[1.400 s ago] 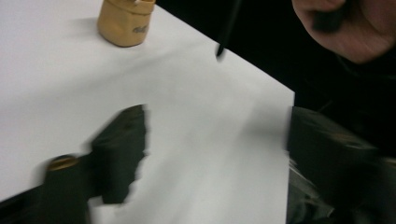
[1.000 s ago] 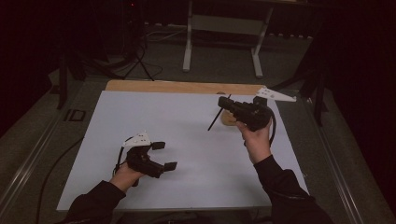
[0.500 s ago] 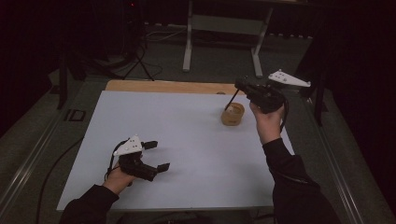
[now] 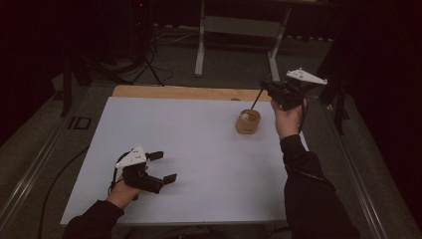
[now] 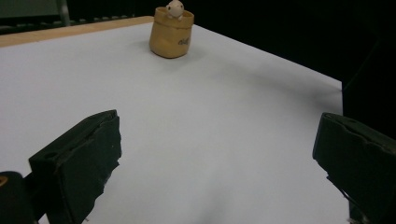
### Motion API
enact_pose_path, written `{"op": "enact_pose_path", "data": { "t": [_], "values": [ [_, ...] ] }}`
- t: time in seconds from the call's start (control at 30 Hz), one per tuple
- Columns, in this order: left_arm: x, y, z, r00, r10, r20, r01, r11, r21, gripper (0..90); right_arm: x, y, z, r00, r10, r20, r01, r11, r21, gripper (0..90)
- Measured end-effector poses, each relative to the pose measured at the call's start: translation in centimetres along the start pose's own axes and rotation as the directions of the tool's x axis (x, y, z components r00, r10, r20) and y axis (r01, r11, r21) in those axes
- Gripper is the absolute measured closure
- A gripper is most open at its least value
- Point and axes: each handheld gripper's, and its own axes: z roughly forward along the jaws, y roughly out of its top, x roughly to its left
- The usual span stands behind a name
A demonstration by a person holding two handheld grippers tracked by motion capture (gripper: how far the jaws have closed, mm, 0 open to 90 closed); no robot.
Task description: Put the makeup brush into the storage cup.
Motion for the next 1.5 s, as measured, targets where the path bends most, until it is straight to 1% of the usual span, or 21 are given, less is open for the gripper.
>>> {"op": "enact_pose_path", "data": {
  "t": [0.07, 0.2, 0.27, 0.3, 0.33, 0.47, 0.73, 0.87, 0.9, 0.93, 1.0, 1.03, 1.07, 1.1, 1.13, 1.17, 1.33, 1.37, 1.43, 1.47, 1.5],
  "values": [
    [0.0, 0.0, -0.1, 1.0, 0.007, -0.004, -0.007, 1.0, 0.001, 1.5, -0.6, -0.5, 0.6, 0.9998, 0.009, 0.017, -0.01, 0.9998, 0.017, 85.2],
    [-0.1, -0.1, -0.1, 1.0, 0.008, 0.002, -0.008, 1.0, -0.005, 1.4, -1.3, -1.5, 1.8, 0.9982, -0.006, 0.06, 0.003, 0.9991, 0.042, 85.2],
    [-0.1, -0.1, -0.2, 1.0, 0.007, 0.001, -0.007, 0.9999, -0.007, 1.5, -1.5, -1.7, 2.1, 0.9979, -0.006, 0.064, 0.003, 0.9987, 0.051, 85.2],
    [0.0, -0.2, -0.2, 0.9997, 0.026, -0.002, -0.026, 0.9995, -0.017, 1.5, -1.6, -2.0, 2.3, 0.9972, -0.011, 0.074, 0.007, 0.9983, 0.059, 85.2],
    [0.0, -0.2, -0.2, 0.9995, 0.03, -0.005, -0.03, 0.9994, -0.019, 2.5, -2.0, -2.6, 2.8, 0.9962, -0.018, 0.085, 0.012, 0.9971, 0.075, 85.2],
    [0.1, -0.3, -0.2, 0.9999, 0.012, 0.005, -0.012, 0.9995, -0.03, 2.9, -2.4, -3.6, 3.5, 0.9956, -0.014, 0.093, 0.005, 0.9954, 0.095, 85.1],
    [0.0, -0.4, 0.0, 0.9998, 0.014, 0.013, -0.014, 0.9998, -0.014, 2.8, -3.0, -5.5, 4.8, 0.9934, -0.016, 0.114, -0.001, 0.9899, 0.142, 85.1],
    [-0.1, -0.5, 0.2, 0.9997, 0.016, 0.019, -0.016, 0.9998, -0.008, 2.7, -3.2, -6.5, 5.7, 0.9917, -0.007, 0.128, -0.018, 0.9809, 0.194, 85.1],
    [-0.1, -0.6, 0.2, 0.9998, 0.013, 0.017, -0.013, 0.9999, -0.01, 2.7, -3.3, -6.8, 6.0, 0.992, 0.0, 0.127, -0.027, 0.9758, 0.217, 85.0],
    [-0.1, -0.6, 0.2, 0.9998, 0.012, 0.016, -0.012, 0.9999, -0.007, 2.7, -3.3, -6.8, 6.0, 0.992, 0.0, 0.127, -0.027, 0.9758, 0.217, 85.0],
    [0.0, -0.6, 0.2, 0.9998, 0.007, 0.019, -0.007, 1.0, -0.006, 2.3, -3.4, -7.1, 6.2, 0.9915, 0.0, 0.13, -0.031, 0.9713, 0.236, 84.7],
    [0.0, -0.6, 0.2, 0.9996, 0.01, 0.028, -0.01, 0.9999, -0.004, 1.9, -3.4, -7.2, 6.3, 0.9917, 0.006, 0.128, -0.037, 0.9694, 0.243, 84.4],
    [-0.1, -0.6, 0.2, 0.9991, 0.013, 0.041, -0.013, 0.9999, 0.0, 1.9, -3.4, -7.2, 6.4, 0.9906, 0.001, 0.137, -0.036, 0.967, 0.252, 79.0],
    [-0.2, -0.6, 0.2, 0.999, 0.021, 0.041, -0.021, 0.9998, 0.003, 1.8, -3.5, -7.2, 6.4, 0.9906, 0.012, 0.136, -0.047, 0.9658, 0.255, 69.6],
    [-0.2, -0.6, 0.3, 0.9989, 0.023, 0.041, -0.023, 0.9997, 0.006, 1.8, -3.5, -7.1, 6.4, 0.9916, 0.034, 0.125, -0.064, 0.967, 0.246, 63.5],
    [-0.3, -0.6, 0.3, 0.9989, 0.017, 0.043, -0.018, 0.9998, 0.006, 1.8, -3.5, -7.0, 6.3, 0.9907, 0.035, 0.132, -0.066, 0.9678, 0.243, 55.0],
    [-0.2, -0.5, 0.2, 0.9993, 0.016, 0.034, -0.016, 0.9999, 0.003, 1.5, -3.1, -5.7, 5.8, 0.9907, 0.071, 0.116, -0.097, 0.965, 0.244, 25.6],
    [-0.3, -0.4, 0.2, 0.9992, 0.015, 0.037, -0.015, 0.9999, 0.005, 1.5, -2.9, -5.4, 5.6, 0.991, 0.073, 0.112, -0.098, 0.9651, 0.243, 17.7],
    [-0.3, -0.4, 0.1, 0.9993, 0.016, 0.034, -0.016, 0.9999, 0.002, 1.3, -2.5, -5.1, 5.0, 0.9958, 0.064, 0.066, -0.079, 0.9668, 0.243, 9.5],
    [-0.3, -0.3, 0.1, 0.9992, 0.014, 0.037, -0.014, 0.9999, 0.003, 1.3, -2.1, -4.9, 4.7, 0.9961, 0.055, 0.069, -0.07, 0.9698, 0.234, 9.4],
    [-0.3, -0.3, 0.1, 0.9993, 0.014, 0.035, -0.014, 0.9999, 0.003, 1.3, -1.8, -4.7, 4.1, 0.9964, 0.063, 0.057, -0.075, 0.9708, 0.228, 9.5]
  ]
}}
